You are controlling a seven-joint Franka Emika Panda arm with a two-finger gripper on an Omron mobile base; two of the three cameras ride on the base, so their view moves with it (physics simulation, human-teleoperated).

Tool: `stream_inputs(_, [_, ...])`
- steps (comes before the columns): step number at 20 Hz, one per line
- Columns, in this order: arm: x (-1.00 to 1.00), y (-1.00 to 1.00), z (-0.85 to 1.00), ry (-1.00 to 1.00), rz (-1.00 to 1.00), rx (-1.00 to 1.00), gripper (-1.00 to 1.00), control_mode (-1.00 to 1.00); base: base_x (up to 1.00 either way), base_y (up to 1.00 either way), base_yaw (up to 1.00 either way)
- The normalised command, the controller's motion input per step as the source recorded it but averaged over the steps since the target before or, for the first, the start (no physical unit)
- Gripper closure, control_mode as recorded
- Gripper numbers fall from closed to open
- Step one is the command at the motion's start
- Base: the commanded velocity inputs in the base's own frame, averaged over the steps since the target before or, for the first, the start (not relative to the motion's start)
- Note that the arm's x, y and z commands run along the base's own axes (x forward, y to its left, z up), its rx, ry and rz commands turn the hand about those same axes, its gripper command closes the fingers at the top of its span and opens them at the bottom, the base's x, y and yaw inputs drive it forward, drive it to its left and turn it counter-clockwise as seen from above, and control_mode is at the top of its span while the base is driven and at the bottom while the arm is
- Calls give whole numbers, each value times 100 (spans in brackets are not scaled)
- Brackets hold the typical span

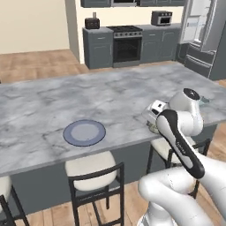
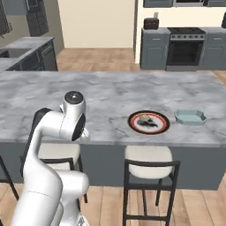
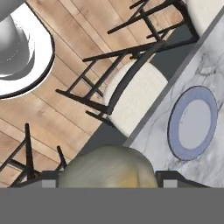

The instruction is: Place two dumplings into each of the tupperware containers and then place the containers in the fridge.

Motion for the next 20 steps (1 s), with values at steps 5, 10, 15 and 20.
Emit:
stream_inputs(5, [0, 0, 0, 0, 0, 0, 100, 100, -6, -98, -15])
stream_inputs(10, [0, 0, 0, 0, 0, 0, 100, 100, -6, -91, -2])
stream_inputs(15, [0, 0, 0, 0, 0, 0, 100, 100, -1, -77, 0])
stream_inputs(20, [0, 0, 0, 0, 0, 0, 100, 100, 12, -62, 0])
